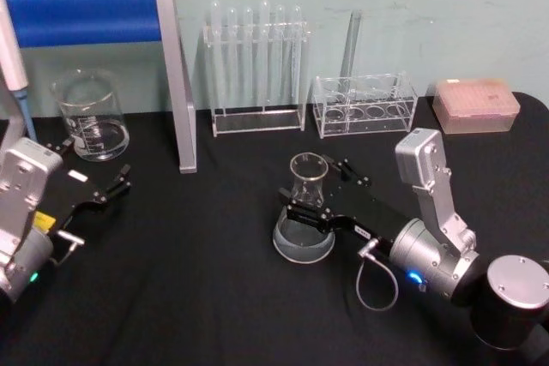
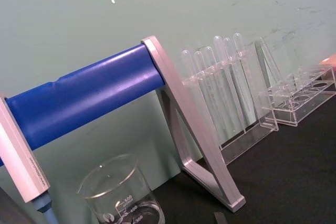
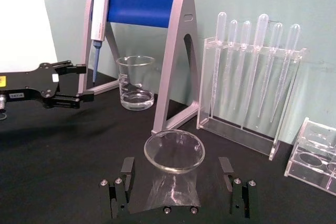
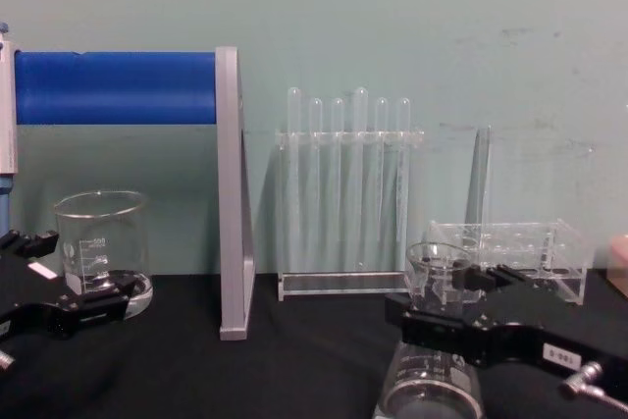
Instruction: Grasp the erlenmeyer flask with one hand, shake it three times, then place it back.
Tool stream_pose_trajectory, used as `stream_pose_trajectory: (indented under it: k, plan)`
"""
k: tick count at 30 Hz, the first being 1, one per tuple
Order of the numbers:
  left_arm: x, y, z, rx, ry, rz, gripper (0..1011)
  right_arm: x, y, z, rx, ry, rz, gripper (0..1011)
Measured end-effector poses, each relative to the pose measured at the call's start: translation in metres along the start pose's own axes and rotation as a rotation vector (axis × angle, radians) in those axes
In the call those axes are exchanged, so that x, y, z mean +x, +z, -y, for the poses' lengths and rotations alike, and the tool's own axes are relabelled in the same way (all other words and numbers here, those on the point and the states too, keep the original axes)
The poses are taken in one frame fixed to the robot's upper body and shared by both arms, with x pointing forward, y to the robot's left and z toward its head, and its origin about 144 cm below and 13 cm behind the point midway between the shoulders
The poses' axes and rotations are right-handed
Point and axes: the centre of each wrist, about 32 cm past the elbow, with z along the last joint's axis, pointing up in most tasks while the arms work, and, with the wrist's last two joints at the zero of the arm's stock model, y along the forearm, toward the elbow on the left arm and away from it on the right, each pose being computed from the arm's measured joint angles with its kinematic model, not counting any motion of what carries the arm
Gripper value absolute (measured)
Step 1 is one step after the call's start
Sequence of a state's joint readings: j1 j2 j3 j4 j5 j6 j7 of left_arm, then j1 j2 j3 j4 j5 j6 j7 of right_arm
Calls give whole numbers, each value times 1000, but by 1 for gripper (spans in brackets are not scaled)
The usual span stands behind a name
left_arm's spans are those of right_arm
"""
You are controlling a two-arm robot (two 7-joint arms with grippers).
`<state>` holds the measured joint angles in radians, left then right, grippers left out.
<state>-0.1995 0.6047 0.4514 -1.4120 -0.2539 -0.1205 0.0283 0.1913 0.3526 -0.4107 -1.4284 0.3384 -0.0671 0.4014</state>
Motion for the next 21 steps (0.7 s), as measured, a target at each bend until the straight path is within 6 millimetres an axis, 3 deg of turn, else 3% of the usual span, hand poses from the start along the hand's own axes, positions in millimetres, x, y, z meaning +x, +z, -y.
stream_pose_trajectory:
  k: [21]
  plan:
    - [0,0,0,0,0,0,1001,-1,0,-6,9,-12,15,1000]
